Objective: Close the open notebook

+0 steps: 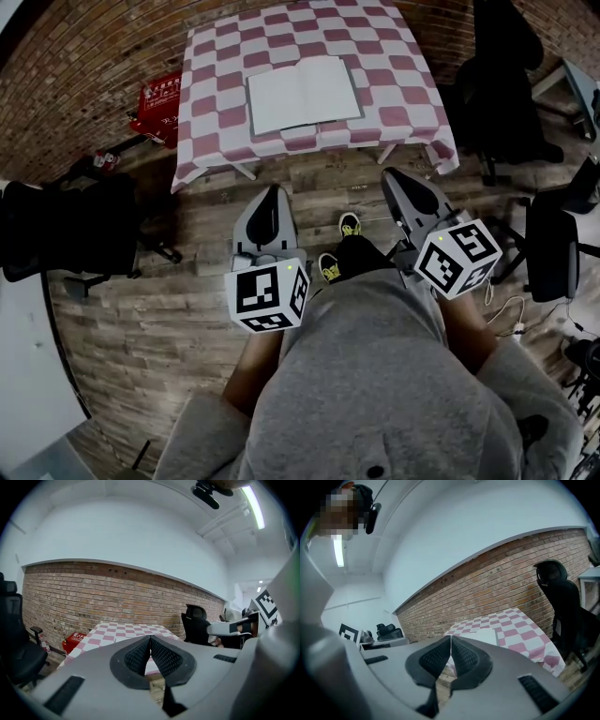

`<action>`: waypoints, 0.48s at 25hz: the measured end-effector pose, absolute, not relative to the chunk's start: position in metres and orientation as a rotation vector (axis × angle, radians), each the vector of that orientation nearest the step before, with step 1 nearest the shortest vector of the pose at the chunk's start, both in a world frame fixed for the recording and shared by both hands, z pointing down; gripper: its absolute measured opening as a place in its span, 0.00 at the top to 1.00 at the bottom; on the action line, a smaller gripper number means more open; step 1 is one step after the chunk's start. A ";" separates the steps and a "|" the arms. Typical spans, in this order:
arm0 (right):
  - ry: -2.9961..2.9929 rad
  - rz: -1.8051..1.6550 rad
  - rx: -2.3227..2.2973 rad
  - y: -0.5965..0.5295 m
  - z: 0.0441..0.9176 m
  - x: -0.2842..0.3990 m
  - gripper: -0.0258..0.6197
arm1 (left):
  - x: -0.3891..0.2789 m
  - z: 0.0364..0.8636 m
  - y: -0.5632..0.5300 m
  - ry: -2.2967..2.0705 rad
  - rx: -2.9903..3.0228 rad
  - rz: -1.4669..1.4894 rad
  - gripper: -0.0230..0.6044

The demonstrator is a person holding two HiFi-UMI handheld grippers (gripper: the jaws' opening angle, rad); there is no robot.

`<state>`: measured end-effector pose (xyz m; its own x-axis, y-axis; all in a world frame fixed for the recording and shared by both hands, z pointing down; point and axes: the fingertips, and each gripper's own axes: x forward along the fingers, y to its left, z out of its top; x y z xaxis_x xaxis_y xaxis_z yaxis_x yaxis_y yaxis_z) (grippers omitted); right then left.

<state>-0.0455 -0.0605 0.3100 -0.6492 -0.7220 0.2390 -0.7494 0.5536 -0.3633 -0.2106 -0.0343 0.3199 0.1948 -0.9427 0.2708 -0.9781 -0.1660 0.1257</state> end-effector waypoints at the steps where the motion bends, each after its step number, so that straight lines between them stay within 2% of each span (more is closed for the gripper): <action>1: -2.710 0.681 1.293 -0.062 0.310 -0.044 0.92 | -0.210 0.319 -0.036 -1.824 2.207 0.185 0.95; 12: -2.703 0.674 1.333 -0.090 0.310 -0.035 0.92 | -0.212 0.325 -0.056 -1.828 2.193 0.194 0.95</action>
